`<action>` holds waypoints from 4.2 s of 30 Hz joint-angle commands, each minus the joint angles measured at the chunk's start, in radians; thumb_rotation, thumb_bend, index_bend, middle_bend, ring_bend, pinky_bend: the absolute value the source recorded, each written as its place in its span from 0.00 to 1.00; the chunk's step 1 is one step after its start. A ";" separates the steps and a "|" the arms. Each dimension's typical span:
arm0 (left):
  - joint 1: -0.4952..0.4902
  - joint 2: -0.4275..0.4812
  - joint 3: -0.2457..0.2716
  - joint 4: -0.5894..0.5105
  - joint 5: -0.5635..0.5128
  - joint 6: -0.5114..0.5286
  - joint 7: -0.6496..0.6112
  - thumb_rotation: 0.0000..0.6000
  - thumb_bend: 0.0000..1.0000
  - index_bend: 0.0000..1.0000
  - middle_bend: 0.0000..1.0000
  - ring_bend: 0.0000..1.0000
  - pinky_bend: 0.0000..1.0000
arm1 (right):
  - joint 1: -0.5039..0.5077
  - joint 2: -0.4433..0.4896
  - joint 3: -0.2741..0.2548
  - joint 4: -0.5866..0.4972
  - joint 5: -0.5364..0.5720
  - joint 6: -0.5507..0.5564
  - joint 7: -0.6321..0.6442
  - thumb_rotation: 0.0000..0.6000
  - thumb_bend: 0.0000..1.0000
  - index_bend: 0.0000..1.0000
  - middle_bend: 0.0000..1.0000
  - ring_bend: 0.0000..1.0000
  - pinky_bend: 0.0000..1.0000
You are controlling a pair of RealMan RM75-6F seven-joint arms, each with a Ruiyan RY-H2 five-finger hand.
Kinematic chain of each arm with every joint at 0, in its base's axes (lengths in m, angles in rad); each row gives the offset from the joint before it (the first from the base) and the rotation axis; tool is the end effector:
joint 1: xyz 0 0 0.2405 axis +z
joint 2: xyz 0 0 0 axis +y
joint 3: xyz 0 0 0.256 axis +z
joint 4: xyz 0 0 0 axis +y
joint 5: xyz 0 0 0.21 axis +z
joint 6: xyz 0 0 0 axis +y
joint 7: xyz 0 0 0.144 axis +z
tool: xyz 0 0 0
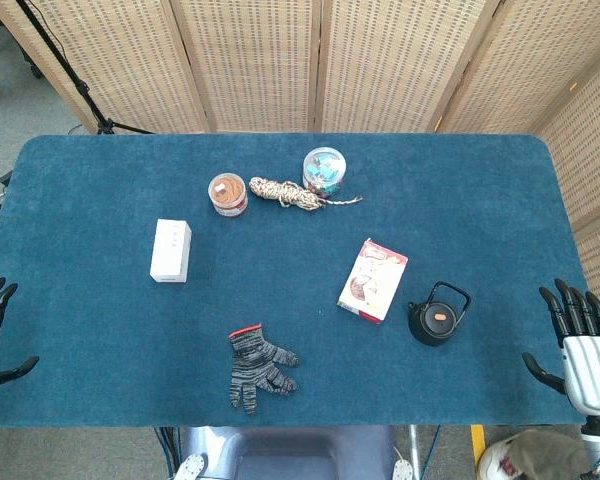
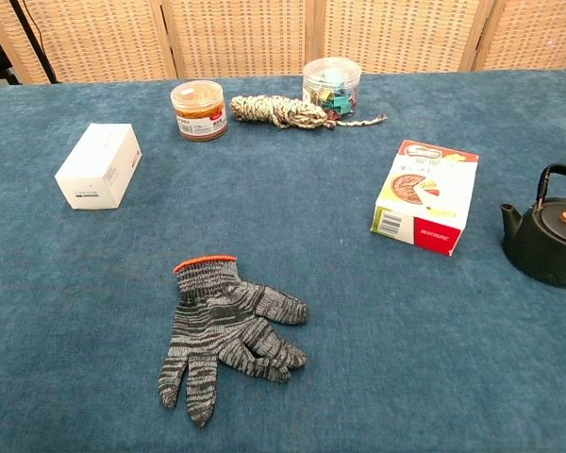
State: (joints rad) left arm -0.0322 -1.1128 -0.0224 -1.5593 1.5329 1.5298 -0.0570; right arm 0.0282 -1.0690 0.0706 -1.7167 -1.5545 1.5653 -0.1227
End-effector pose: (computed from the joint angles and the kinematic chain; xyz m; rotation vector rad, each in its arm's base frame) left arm -0.3258 0.1591 0.1666 -1.3699 -0.9071 -0.8936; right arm -0.2904 -0.1666 0.1762 1.3667 -0.7891 0.9046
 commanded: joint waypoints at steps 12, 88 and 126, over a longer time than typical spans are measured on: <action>0.013 0.029 0.007 -0.044 0.035 0.044 -0.020 1.00 0.05 0.00 0.00 0.00 0.00 | 0.035 -0.019 -0.010 0.018 0.023 -0.084 -0.009 1.00 0.26 0.00 0.00 0.00 0.00; -0.031 0.080 -0.015 -0.154 -0.010 -0.015 0.014 1.00 0.05 0.00 0.00 0.00 0.00 | 0.430 -0.173 0.041 -0.069 0.572 -0.501 -0.295 1.00 0.44 0.41 0.00 0.00 0.00; -0.035 0.079 -0.012 -0.157 -0.010 -0.020 0.024 1.00 0.04 0.00 0.00 0.00 0.00 | 0.460 -0.172 0.040 -0.069 0.646 -0.488 -0.317 1.00 0.35 0.45 0.00 0.00 0.00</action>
State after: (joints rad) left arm -0.0671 -1.0334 -0.0341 -1.7161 1.5230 1.5095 -0.0331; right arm 0.4856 -1.2414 0.1090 -1.7833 -0.9115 1.0781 -0.4370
